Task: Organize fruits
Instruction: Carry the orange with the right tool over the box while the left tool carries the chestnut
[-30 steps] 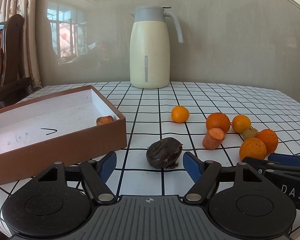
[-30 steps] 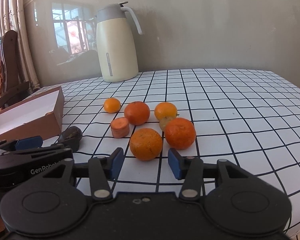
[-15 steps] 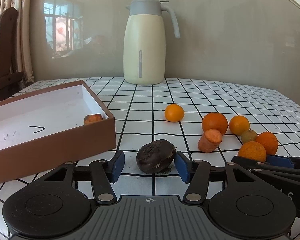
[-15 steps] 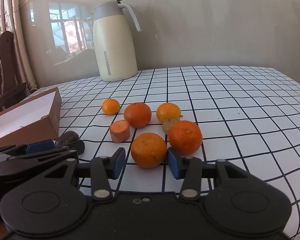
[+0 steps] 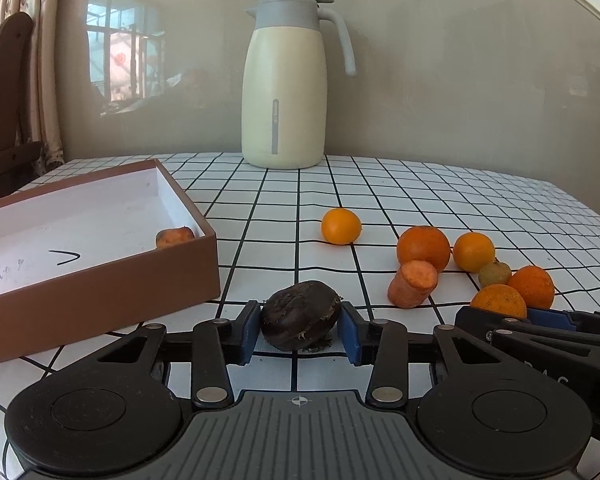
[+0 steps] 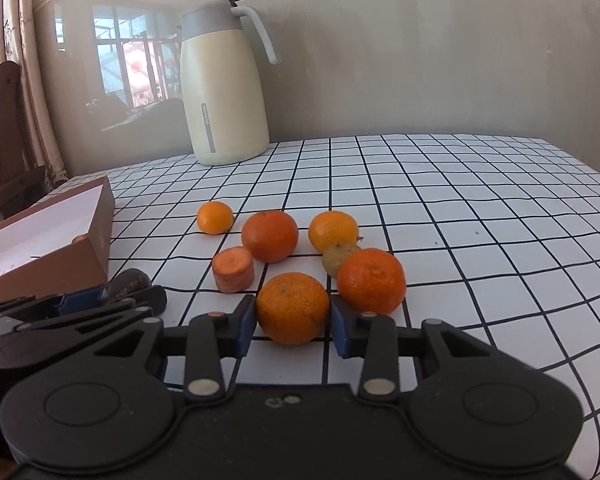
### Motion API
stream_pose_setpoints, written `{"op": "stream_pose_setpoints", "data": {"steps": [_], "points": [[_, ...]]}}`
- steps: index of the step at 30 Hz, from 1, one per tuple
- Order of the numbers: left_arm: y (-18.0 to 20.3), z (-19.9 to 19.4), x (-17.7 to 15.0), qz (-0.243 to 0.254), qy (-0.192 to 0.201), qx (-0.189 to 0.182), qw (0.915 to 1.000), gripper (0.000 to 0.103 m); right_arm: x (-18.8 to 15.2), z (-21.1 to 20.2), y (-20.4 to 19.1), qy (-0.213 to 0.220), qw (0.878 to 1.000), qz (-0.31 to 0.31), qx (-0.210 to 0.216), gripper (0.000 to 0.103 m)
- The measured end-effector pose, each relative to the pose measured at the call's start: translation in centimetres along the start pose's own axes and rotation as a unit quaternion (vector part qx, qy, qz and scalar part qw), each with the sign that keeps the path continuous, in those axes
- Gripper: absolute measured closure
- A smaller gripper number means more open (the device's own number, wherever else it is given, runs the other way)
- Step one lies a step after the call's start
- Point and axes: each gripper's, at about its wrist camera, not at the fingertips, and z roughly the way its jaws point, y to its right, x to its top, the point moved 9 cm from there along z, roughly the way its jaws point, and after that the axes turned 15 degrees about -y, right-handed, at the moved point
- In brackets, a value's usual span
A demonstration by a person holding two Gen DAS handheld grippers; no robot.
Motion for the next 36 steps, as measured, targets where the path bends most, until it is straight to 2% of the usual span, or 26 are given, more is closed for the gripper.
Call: {"op": "stream_pose_setpoints", "data": {"steps": [9,19,29,36], "points": [[-0.4,-0.4,-0.2,-0.005,0.005,-0.002,1.0,0.061,-0.1,-0.5,-0.4,0.005,1.0,-0.008,0.006,0.074],[-3.3,-2.6,-0.9,-0.018,0.018,0.014,0.9996,0.061,-0.5,-1.3,-1.9,0.012,0.999,-0.026,0.019,0.074],[-8.9,-6.0,-2.2,-0.043,0.031,0.05,0.9974,0.061,-1.0,-2.5,-6.6,0.02,0.996,-0.073,0.056,0.074],[-14.6,-9.0,-2.9,-0.083,0.053,0.086,0.9915,0.061,-0.3,-3.8,-11.1,0.035,0.989,-0.101,0.099,0.074]]}}
